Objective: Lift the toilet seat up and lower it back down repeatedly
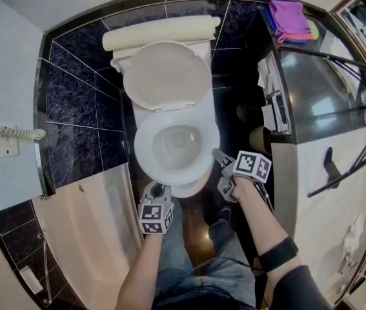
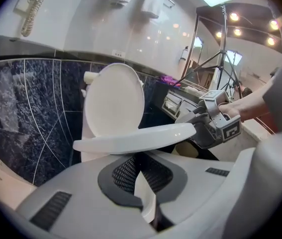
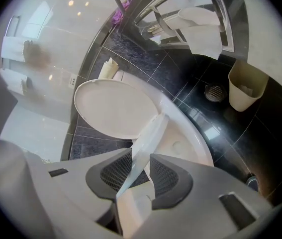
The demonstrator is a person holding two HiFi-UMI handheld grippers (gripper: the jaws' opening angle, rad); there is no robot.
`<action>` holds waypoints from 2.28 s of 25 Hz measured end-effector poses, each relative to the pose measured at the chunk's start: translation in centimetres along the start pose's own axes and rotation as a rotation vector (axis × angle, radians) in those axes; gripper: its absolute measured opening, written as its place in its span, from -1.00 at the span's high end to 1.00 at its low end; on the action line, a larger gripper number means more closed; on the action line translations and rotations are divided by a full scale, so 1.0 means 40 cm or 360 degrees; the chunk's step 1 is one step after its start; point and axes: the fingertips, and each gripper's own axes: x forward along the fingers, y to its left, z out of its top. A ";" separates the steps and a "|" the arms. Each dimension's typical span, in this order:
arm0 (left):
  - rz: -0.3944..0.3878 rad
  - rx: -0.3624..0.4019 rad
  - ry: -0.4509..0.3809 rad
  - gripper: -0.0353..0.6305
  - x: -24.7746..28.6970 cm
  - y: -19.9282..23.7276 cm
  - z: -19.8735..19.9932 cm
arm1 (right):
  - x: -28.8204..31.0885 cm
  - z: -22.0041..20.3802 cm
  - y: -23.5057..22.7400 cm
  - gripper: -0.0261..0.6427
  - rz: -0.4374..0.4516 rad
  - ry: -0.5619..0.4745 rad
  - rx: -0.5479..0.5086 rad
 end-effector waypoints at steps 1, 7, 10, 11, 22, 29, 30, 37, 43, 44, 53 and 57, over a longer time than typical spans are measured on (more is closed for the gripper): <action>-0.0003 -0.0011 -0.0002 0.90 0.001 0.002 0.015 | -0.007 0.009 0.012 0.50 -0.0007 -0.0010 -0.0018; 0.0008 -0.0014 -0.0053 0.90 0.014 0.026 0.135 | -0.092 0.071 0.136 0.66 -0.0052 -0.0103 -0.0416; 0.0006 -0.0012 -0.0085 0.90 0.031 0.037 0.205 | -0.145 0.113 0.193 0.85 -0.0056 -0.0222 -0.0582; 0.0003 -0.0010 -0.0096 0.90 0.038 0.041 0.228 | -0.160 0.125 0.217 0.88 -0.0047 -0.0261 -0.0636; -0.0015 0.0135 -0.0191 0.90 0.124 0.109 0.449 | -0.202 0.200 0.408 0.88 0.0032 -0.0443 -0.1077; 0.0000 0.0189 -0.0262 0.90 0.189 0.153 0.558 | -0.203 0.225 0.426 0.88 0.0039 -0.0447 -0.1118; 0.0001 0.0200 -0.0268 0.90 0.198 0.160 0.571 | -0.203 0.227 0.424 0.88 0.0033 -0.0445 -0.1115; 0.0030 0.0248 -0.0288 0.90 0.273 0.207 0.660 | -0.195 0.246 0.418 0.88 0.0006 -0.0449 -0.1120; 0.0050 0.0312 -0.0247 0.90 0.342 0.248 0.721 | -0.188 0.259 0.425 0.88 -0.0001 -0.0458 -0.1120; 0.0052 0.0319 -0.0231 0.90 0.353 0.254 0.729 | -0.187 0.260 0.426 0.88 -0.0002 -0.0458 -0.1121; 0.0053 0.0346 -0.0224 0.90 0.351 0.259 0.746 | -0.173 0.271 0.437 0.88 0.0005 -0.0465 -0.1121; 0.0061 0.0339 -0.0216 0.90 0.310 0.241 0.732 | -0.188 0.266 0.452 0.88 0.0022 -0.0466 -0.1124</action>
